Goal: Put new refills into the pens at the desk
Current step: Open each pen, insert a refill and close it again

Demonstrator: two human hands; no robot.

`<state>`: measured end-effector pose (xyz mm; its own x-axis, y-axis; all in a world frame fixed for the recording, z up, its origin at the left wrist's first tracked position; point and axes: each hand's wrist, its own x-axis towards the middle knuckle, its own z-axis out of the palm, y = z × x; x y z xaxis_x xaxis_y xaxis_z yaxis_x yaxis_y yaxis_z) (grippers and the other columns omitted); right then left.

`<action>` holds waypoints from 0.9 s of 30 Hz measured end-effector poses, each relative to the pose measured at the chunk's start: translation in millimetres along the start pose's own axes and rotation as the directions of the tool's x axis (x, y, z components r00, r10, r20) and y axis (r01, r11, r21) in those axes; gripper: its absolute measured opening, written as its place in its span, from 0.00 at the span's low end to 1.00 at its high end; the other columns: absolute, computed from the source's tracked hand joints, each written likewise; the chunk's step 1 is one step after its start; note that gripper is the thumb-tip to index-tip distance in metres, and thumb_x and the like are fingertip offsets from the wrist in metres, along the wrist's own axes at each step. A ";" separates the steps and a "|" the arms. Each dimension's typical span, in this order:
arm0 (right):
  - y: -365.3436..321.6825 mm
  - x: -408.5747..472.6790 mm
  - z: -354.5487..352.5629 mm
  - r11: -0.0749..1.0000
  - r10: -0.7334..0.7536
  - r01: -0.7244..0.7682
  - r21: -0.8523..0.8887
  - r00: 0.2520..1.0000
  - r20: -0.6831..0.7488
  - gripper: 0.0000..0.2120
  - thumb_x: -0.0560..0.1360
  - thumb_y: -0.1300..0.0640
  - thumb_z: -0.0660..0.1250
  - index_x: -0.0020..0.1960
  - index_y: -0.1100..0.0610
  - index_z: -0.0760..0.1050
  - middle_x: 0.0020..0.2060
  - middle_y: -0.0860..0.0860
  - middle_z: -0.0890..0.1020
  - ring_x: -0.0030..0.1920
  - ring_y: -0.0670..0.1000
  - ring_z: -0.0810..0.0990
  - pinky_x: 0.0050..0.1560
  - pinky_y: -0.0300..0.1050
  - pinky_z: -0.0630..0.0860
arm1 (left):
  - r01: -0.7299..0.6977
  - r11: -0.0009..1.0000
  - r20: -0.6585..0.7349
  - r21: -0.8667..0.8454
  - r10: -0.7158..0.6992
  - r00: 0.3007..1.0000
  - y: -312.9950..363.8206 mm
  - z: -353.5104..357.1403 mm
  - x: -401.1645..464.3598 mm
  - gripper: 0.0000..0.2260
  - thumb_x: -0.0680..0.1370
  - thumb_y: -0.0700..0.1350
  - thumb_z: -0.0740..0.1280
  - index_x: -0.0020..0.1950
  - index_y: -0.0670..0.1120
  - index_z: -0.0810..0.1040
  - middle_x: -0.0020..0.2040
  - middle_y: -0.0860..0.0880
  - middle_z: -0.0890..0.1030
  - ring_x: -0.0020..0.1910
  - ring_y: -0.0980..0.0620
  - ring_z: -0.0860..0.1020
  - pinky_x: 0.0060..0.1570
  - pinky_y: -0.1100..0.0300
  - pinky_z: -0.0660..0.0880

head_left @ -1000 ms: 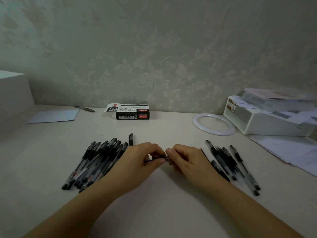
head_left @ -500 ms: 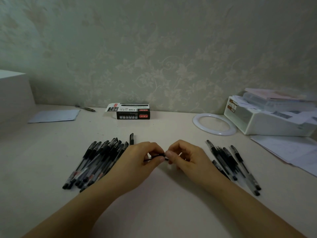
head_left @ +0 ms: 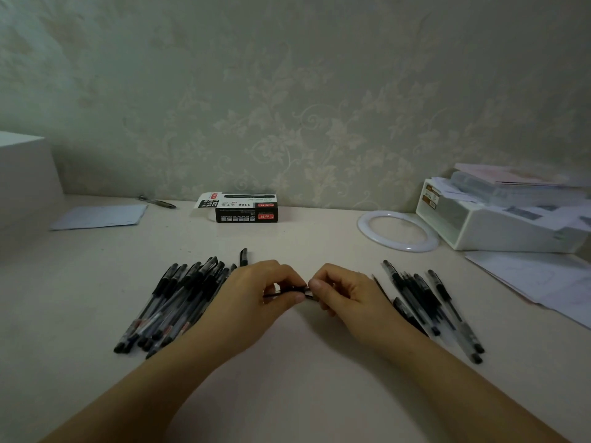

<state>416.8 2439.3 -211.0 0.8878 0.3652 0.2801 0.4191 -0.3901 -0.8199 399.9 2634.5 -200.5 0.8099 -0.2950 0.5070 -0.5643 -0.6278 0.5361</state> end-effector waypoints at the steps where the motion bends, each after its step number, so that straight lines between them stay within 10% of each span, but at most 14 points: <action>1: -0.1 0.0 0.2 1.000 0.003 -0.003 0.004 1.000 -0.001 0.10 0.81 0.52 0.63 0.43 0.54 0.77 0.31 0.46 0.77 0.34 0.45 0.73 0.38 0.40 0.70 | 0.003 1.000 -0.006 0.000 -0.003 1.000 -0.1 -0.1 0.1 0.03 0.74 0.47 0.72 0.47 0.54 0.83 0.39 0.58 0.80 0.41 0.59 0.76 0.40 0.74 0.68; 10: 2.4 3.1 -1.0 0.975 -0.026 -0.031 -0.221 0.968 -0.249 0.06 0.78 0.52 0.67 0.47 0.51 0.81 0.41 0.43 0.80 0.38 0.41 0.76 0.40 0.31 0.69 | 0.126 0.992 -0.132 0.029 -0.121 0.984 -2.2 -5.5 1.7 0.04 0.75 0.46 0.70 0.46 0.56 0.81 0.39 0.59 0.80 0.44 0.62 0.74 0.42 0.78 0.68; 16: 10.4 3.0 5.6 0.875 -0.034 -0.016 -0.484 0.995 -0.095 0.09 0.76 0.50 0.71 0.54 0.50 0.80 0.49 0.43 0.74 0.50 0.45 0.72 0.47 0.29 0.65 | 0.170 0.985 -0.103 0.018 -0.168 0.980 -2.4 -3.7 0.7 0.04 0.76 0.45 0.68 0.46 0.54 0.81 0.37 0.57 0.78 0.42 0.65 0.74 0.40 0.78 0.68; 27: 7.5 2.5 0.1 0.964 -0.068 0.030 -0.264 0.988 -0.139 0.05 0.78 0.58 0.67 0.49 0.48 0.76 0.45 0.42 0.80 0.46 0.43 0.76 0.44 0.31 0.71 | 0.125 0.986 0.007 0.109 -0.126 0.992 -6.0 -6.9 0.3 0.04 0.77 0.47 0.68 0.48 0.56 0.81 0.40 0.62 0.77 0.45 0.67 0.74 0.40 0.78 0.66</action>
<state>422.1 2437.3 -216.5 0.8748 0.2698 0.4023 0.4805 -0.5884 -0.6503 402.4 2643.1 -198.9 0.8758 -0.2185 0.4304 -0.4381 -0.7343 0.5186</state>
